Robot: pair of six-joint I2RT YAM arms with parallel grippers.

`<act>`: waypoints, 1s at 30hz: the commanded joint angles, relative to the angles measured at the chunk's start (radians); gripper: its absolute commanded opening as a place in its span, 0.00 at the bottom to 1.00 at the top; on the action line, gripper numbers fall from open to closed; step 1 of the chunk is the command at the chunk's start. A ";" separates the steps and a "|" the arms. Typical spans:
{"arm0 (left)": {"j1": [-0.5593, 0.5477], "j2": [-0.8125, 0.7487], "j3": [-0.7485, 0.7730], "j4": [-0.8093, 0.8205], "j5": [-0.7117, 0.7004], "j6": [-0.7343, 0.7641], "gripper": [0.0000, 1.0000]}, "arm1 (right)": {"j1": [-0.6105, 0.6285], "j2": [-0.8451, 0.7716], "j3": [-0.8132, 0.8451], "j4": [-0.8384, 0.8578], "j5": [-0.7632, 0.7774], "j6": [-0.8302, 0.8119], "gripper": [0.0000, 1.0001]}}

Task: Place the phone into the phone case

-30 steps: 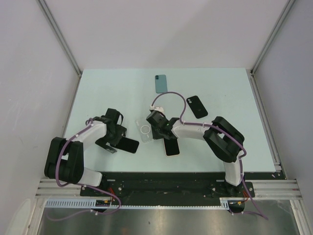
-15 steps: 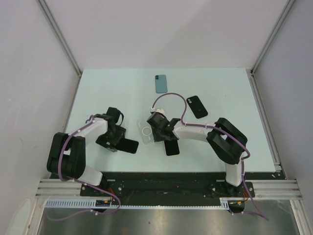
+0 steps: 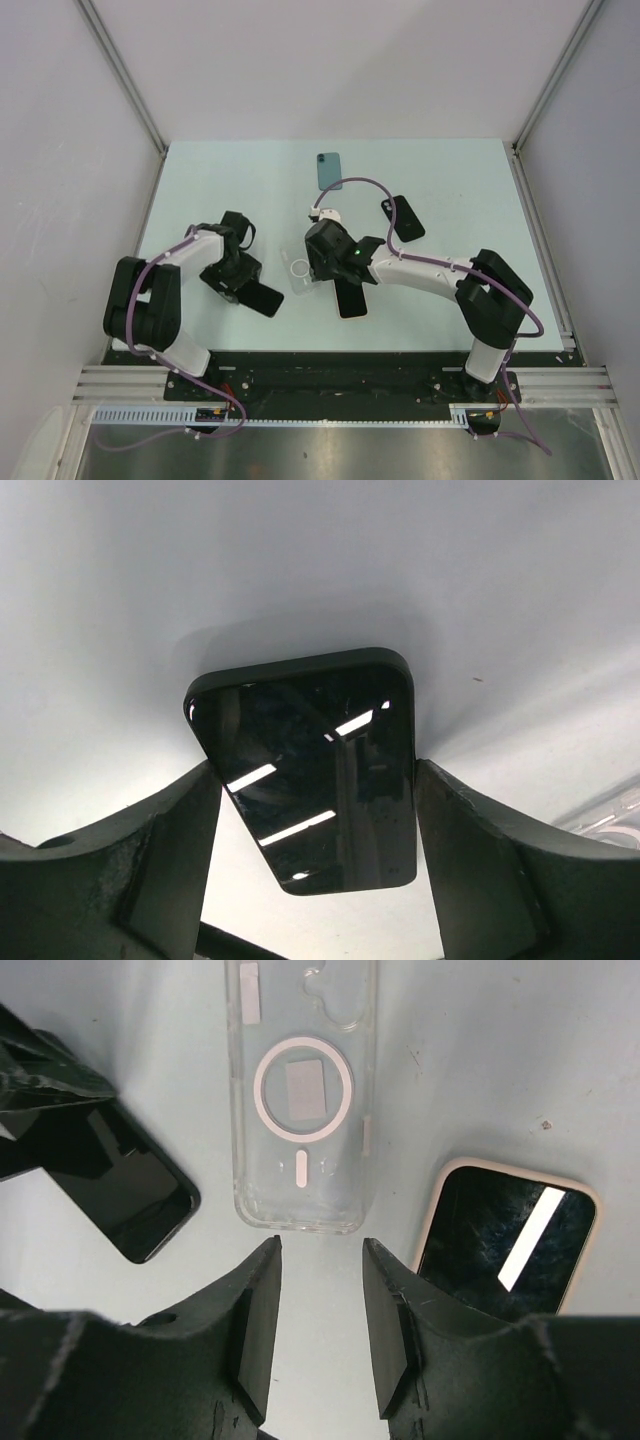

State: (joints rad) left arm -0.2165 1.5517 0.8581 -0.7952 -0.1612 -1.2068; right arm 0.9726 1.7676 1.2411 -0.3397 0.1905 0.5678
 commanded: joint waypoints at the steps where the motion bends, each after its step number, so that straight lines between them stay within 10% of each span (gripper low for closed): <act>1: -0.007 0.067 0.045 -0.003 0.081 0.187 0.56 | 0.006 -0.046 0.001 0.036 -0.031 -0.034 0.43; 12: -0.053 -0.019 0.030 0.114 0.149 0.342 0.47 | -0.074 -0.022 -0.132 0.392 -0.469 -0.006 0.46; 30: -0.061 -0.038 0.145 0.169 0.252 0.429 0.44 | -0.152 -0.037 -0.143 0.377 -0.507 -0.011 0.47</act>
State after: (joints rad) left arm -0.2672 1.5482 0.9386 -0.6769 0.0376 -0.8021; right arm 0.8196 1.7580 1.0981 -0.0002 -0.2974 0.5652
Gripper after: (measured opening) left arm 0.755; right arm 0.469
